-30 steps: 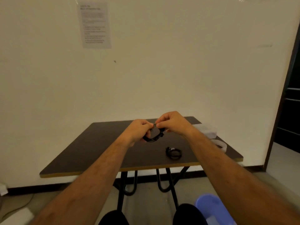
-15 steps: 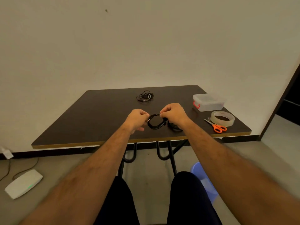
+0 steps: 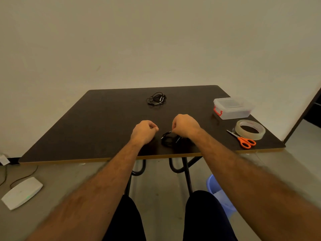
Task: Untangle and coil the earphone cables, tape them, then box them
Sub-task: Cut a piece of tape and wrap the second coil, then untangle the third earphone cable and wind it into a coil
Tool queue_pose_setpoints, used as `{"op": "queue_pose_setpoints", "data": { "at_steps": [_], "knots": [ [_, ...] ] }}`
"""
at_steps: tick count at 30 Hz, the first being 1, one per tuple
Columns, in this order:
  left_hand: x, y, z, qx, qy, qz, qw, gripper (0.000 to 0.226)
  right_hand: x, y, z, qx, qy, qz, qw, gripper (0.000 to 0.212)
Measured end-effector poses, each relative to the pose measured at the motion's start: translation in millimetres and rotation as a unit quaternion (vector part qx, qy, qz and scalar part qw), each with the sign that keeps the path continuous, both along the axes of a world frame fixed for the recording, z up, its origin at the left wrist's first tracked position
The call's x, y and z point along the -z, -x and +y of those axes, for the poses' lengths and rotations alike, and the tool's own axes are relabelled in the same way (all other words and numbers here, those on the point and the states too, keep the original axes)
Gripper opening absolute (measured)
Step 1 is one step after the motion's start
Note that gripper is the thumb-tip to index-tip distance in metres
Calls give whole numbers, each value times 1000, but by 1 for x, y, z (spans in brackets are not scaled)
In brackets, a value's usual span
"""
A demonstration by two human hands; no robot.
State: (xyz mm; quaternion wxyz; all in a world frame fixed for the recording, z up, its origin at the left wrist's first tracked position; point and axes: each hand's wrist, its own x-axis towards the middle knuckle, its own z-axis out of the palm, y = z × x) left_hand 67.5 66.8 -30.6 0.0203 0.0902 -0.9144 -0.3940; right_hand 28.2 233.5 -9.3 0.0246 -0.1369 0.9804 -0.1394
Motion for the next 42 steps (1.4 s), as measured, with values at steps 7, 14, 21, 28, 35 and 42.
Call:
{"op": "queue_pose_setpoints", "data": {
  "at_steps": [7, 14, 21, 28, 35, 42],
  "knots": [
    [4, 29, -11, 12, 29, 12, 999, 19, -11, 23, 1, -7, -24, 13, 1000, 9],
    [5, 77, -19, 12, 68, 89, 994, 23, -11, 70, -8, -6, 62, -1, 998, 2],
    [0, 155, -24, 30, 153, 118, 981, 46, -1, 144, -29, -9, 80, -23, 996, 43],
    [10, 219, -27, 64, 229, 98, 966, 47, 6, 203, -51, -46, 54, -21, 997, 67],
    [23, 245, -29, 88, 297, 46, 950, 27, 39, 219, -61, -59, -20, 5, 998, 67],
    [6, 219, -26, 89, 249, 51, 963, 21, 35, 192, -59, -66, 23, -17, 997, 60]
  ]
}}
